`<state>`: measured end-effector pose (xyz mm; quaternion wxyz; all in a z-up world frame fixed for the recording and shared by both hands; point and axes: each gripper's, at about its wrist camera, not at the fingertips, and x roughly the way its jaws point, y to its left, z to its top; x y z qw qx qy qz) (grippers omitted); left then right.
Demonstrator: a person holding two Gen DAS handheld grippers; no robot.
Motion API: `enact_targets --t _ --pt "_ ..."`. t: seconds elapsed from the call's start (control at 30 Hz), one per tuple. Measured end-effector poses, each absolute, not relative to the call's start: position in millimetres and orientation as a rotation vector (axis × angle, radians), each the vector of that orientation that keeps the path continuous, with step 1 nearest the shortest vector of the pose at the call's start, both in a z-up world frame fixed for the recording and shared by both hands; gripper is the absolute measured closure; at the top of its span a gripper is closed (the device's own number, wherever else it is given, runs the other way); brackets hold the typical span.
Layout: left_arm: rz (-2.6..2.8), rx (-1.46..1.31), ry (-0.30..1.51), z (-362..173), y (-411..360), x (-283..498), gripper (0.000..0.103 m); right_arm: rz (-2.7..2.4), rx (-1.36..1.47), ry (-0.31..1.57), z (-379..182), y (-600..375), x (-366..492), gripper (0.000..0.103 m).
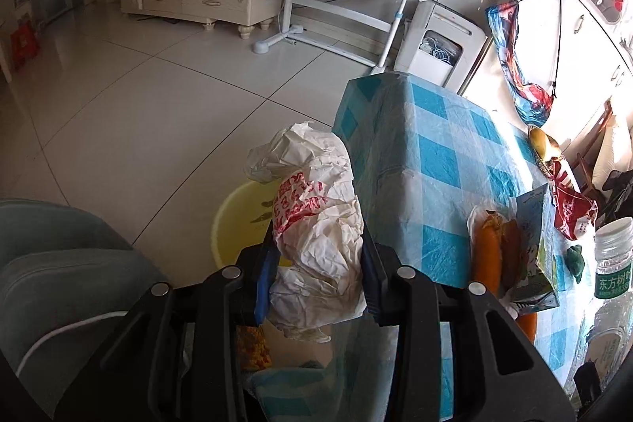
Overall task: Collect trash
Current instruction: 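Drop the bag into the yellow basin with the left tool while the right tool carries the bottle, then lower the bottle over the yellow basin and open the right tool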
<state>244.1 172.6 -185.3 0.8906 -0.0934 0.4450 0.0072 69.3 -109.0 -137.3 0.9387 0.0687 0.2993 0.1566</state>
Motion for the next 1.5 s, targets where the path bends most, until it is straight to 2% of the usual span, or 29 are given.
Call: enact_targets --t 0.1,0.17,0.23,0.27,0.37,0.47,0.6,0.83,1.33,1.4,1.5 --pt "0.024 -0.177 0.964 -195.3 173.3 270.8 0.064 0.332 0.141 0.616 -137.9 -104.9 71.7 0.047" --pt "0.029 -0.186 1.017 -207.0 175.4 286.5 0.057 0.342 0.135 0.621 -138.8 -101.5 73.6 0.047" --pt "0.07 -0.185 1.053 -217.3 179.2 295.8 0.043 0.352 0.12 0.626 -139.6 -96.1 75.2 0.047" --pt "0.1 -0.185 1.056 -219.2 181.2 296.7 0.04 0.356 0.111 0.63 -140.3 -93.3 75.8 0.047" --pt "0.142 -0.215 1.013 -207.6 189.6 293.3 0.037 0.371 0.092 0.648 -143.7 -83.9 80.1 0.047" --pt "0.158 -0.241 0.896 -178.8 196.6 281.4 0.028 0.394 0.077 0.663 -145.8 -72.0 84.0 0.047" --pt "0.187 -0.279 0.787 -150.2 211.2 264.7 0.026 0.418 0.052 0.686 -148.7 -53.2 88.0 0.047" --pt "0.242 -0.351 0.589 -104.9 229.7 229.3 0.018 0.458 0.06 0.744 -157.4 -10.2 120.5 0.047" --pt "0.291 -0.354 0.531 -82.7 248.3 216.0 0.015 0.462 -0.016 0.903 -188.1 76.8 230.5 0.047" --pt "0.293 -0.341 0.529 -82.8 246.0 215.8 0.015 0.455 -0.033 0.91 -187.9 88.5 240.6 0.032" --pt "0.291 -0.319 0.526 -81.4 242.6 215.9 0.014 0.456 -0.041 0.898 -182.6 95.6 242.9 0.028"
